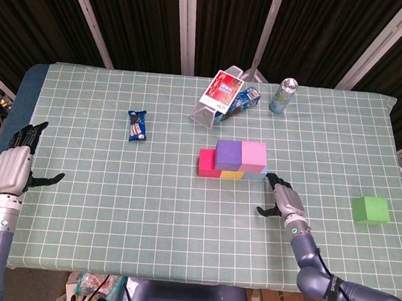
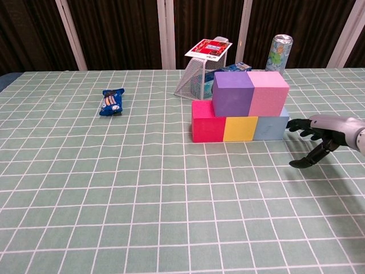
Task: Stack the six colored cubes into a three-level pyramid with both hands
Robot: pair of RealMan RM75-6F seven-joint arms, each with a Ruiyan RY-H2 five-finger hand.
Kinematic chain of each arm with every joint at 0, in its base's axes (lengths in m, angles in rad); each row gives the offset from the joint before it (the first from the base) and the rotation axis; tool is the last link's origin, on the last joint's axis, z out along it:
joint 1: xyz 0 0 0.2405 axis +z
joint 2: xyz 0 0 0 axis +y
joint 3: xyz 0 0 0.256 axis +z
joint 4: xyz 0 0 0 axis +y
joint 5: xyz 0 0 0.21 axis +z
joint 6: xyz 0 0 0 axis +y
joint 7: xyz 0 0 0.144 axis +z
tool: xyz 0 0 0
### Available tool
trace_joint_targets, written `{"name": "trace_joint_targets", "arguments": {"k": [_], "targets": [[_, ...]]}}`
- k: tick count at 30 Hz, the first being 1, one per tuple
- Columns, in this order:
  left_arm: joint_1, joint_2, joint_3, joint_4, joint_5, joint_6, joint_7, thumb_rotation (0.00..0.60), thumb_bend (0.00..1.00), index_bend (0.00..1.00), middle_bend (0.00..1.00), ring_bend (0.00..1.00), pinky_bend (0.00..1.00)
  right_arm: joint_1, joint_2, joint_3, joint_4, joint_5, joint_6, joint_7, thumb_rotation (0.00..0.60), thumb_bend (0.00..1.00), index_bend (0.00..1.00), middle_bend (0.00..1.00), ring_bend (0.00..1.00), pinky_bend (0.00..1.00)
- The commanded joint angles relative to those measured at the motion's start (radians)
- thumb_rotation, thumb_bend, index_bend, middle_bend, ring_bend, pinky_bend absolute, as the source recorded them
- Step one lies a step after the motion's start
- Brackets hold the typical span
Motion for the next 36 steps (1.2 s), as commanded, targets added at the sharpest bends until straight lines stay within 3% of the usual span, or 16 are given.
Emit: {"name": "trace_joint_targets", "arguments": {"k": [1,17,36], "targets": [[0.001,0.0,0.0,0.001,0.0,-0.001,-0.002,0.6,0.16,0.0,0.07,0.0,0.03,0.001,0.0,0.0,0.001,0.0,0.001,-0.002,0.6,0.32,0.0,0.0,0.0,0.0],[0.0,-0.002,-0.003,0.006,-0.004,-0.005,-0.004,0.6,0.17,0.0,0.07,0.0,0.03,-0.012,0.019,-0.006,-0.014,-0.03,0.035,-0.01,0.6,0.32,0.0,0.0,0.0,0.0],[0.018,0.035,0.004,-0.056,0.027,0.026,0.017,0.6,0.16,0.0,0.01,0.0,0.01,-0.058,0.18,0.012,-0.141,-0.161,0.149,-0.035,0.6,0.32,0.0,0.0,0.0,0.0]]}}
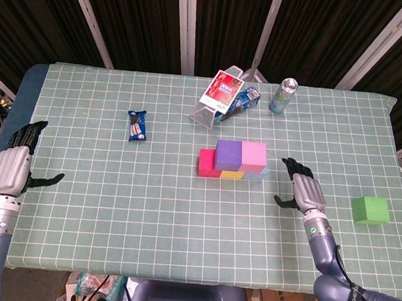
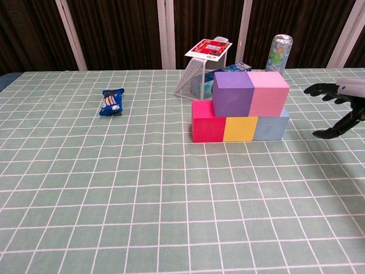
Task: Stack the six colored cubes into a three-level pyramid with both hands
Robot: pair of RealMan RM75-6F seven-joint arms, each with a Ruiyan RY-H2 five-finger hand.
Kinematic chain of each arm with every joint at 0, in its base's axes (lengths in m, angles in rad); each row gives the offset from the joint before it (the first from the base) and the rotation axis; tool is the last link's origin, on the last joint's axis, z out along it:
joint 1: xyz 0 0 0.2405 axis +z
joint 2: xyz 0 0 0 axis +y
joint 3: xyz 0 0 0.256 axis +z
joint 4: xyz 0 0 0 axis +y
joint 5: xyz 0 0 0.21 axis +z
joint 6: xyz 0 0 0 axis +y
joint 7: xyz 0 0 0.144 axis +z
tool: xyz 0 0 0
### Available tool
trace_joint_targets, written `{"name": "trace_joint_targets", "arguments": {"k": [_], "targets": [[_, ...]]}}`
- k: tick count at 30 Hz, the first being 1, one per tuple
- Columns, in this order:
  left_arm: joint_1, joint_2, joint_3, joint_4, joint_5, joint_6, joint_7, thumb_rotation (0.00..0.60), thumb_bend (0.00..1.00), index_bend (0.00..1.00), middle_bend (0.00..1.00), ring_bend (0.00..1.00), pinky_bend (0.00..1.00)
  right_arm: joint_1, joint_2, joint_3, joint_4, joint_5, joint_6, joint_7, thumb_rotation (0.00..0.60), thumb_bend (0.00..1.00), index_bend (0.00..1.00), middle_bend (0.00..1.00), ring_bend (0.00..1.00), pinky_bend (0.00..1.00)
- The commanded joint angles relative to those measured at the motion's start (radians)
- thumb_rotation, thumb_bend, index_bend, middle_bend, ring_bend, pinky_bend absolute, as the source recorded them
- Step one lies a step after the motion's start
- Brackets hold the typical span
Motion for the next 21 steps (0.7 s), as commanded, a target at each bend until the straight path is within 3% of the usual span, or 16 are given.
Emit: {"name": "trace_joint_targets", "arguments": {"k": [1,12,21], "targets": [[0.009,0.014,0.005,-0.025,0.008,0.015,0.014,0.6,0.16,0.0,0.01,0.0,0.01,-0.009,0.042,0.002,-0.026,-0.017,0.016,-0.014,0.6,0.32,0.0,0.0,0.0,0.0],[0.045,0.057,0.046,-0.132,0.095,0.061,0.043,0.6,0.11,0.0,0.0,0.0,0.01,-0.058,0.212,-0.055,-0.132,-0.057,0.042,-0.084,0.6,0.32,0.0,0.0,0.0,0.0],[0.066,0.101,0.056,-0.207,0.165,0.09,0.046,0.6,0.11,0.0,0.0,0.0,0.01,-0.106,0.316,-0.135,-0.125,-0.092,0.013,-0.113,0.6,0.32,0.0,0.0,0.0,0.0]]}}
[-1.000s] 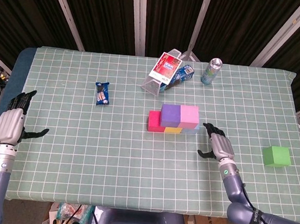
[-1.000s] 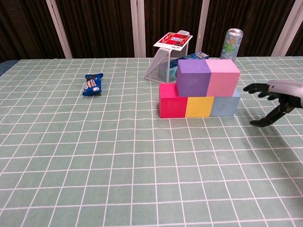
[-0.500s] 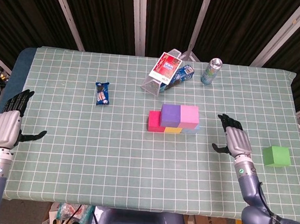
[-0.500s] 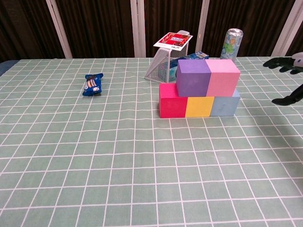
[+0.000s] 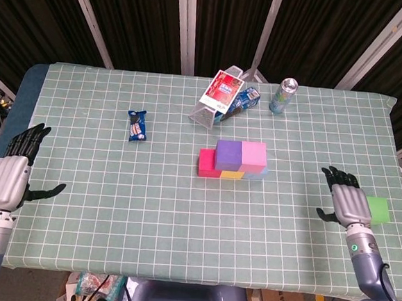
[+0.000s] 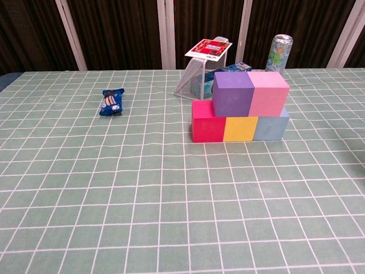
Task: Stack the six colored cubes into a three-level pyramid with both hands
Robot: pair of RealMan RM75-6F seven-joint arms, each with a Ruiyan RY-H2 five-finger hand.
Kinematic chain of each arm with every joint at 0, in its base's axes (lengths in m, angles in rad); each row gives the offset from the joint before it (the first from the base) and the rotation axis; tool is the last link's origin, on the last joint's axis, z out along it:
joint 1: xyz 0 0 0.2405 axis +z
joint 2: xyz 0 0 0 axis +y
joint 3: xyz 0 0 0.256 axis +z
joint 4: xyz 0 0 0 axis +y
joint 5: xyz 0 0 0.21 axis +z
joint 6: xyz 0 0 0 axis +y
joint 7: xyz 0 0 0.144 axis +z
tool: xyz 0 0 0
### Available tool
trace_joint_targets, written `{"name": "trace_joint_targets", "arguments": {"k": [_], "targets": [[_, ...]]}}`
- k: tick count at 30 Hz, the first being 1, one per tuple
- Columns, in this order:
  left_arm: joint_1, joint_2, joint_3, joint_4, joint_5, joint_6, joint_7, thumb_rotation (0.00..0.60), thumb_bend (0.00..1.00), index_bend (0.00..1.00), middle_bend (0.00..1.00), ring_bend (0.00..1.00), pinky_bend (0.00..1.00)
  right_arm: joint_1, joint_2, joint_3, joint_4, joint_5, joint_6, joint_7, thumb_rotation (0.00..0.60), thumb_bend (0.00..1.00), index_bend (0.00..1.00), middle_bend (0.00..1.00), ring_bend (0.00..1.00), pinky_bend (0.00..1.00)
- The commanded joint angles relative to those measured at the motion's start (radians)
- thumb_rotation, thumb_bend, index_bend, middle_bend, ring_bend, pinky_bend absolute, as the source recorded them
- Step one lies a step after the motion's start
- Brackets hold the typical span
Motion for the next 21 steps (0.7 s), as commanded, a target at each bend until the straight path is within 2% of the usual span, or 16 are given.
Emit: {"name": "trace_joint_targets", "arguments": {"k": [1,9,21], "targets": [[0.006,0.01,0.004,-0.011,0.002,0.0,-0.006,0.6,0.11,0.0,0.0,0.0,0.01,-0.018,0.045,-0.037,0.019,-0.017,-0.03,-0.013,0.6,0.32,0.0,0.0,0.0,0.0],[0.006,0.008,0.007,-0.017,0.003,-0.005,0.0,0.6,0.11,0.0,0.0,0.0,0.01,-0.028,0.051,-0.059,0.14,-0.007,-0.108,0.018,0.6,0.32,0.0,0.0,0.0,0.0],[0.002,-0.007,0.001,-0.013,-0.013,-0.007,0.006,0.6,0.11,0.0,0.0,0.0,0.01,-0.03,-0.014,-0.083,0.317,0.015,-0.208,0.036,0.6,0.32,0.0,0.0,0.0,0.0]]}}
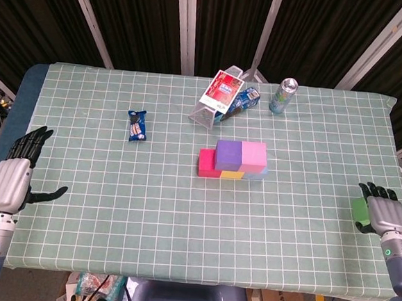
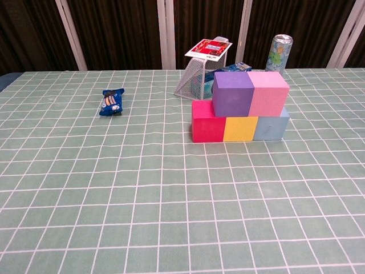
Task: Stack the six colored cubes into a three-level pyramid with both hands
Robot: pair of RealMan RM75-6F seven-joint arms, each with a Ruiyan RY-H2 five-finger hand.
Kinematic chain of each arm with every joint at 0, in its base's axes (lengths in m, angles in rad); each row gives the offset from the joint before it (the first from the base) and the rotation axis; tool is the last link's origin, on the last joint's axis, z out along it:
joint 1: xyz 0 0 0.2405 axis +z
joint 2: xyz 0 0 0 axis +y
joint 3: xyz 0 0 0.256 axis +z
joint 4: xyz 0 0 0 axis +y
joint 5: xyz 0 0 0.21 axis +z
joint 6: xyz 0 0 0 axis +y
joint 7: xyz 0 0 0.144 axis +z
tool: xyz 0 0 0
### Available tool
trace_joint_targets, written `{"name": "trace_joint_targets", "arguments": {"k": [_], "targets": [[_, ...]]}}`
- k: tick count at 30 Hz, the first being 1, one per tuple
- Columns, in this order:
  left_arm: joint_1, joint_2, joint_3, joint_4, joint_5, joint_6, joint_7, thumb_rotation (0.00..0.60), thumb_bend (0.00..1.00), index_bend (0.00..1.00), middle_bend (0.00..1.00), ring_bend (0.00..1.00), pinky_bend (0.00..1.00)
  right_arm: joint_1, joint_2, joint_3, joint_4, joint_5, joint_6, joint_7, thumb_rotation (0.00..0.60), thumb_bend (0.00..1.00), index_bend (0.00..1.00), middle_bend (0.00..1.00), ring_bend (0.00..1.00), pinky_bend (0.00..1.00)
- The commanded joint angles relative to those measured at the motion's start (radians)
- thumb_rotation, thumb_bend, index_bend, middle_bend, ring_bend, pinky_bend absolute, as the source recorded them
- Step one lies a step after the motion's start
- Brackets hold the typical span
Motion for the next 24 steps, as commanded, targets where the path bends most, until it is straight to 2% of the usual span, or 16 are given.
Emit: {"name": "trace_joint_targets", "arguments": {"k": [1,10,15,20,24], "targets": [[0.0,0.0,-0.001,0.002,-0.001,-0.001,-0.002,0.6,0.11,0.0,0.0,0.0,0.01,-0.004,-0.028,-0.01,0.051,0.011,-0.022,0.001,0.6,0.32,0.0,0.0,0.0,0.0],[0.001,-0.001,-0.002,0.008,0.004,-0.002,-0.01,0.6,0.11,0.0,0.0,0.0,0.01,-0.009,-0.086,-0.01,0.175,0.016,-0.056,0.01,0.6,0.32,0.0,0.01,0.0,0.0],[0.003,-0.003,-0.004,0.013,0.001,0.002,-0.009,0.6,0.11,0.0,0.0,0.0,0.01,-0.012,-0.11,-0.014,0.225,0.02,-0.08,0.011,0.6,0.32,0.0,0.09,0.0,0.0],[0.002,-0.006,-0.009,0.014,-0.004,0.007,-0.006,0.6,0.11,0.0,0.0,0.0,0.01,-0.013,-0.124,-0.012,0.254,0.017,-0.094,0.016,0.6,0.32,0.0,0.13,0.03,0.0],[0.001,-0.011,-0.009,0.015,-0.004,0.007,0.0,0.6,0.11,0.0,0.0,0.0,0.01,-0.015,-0.136,-0.006,0.276,0.009,-0.095,0.022,0.6,0.32,0.0,0.23,0.08,0.0]]}}
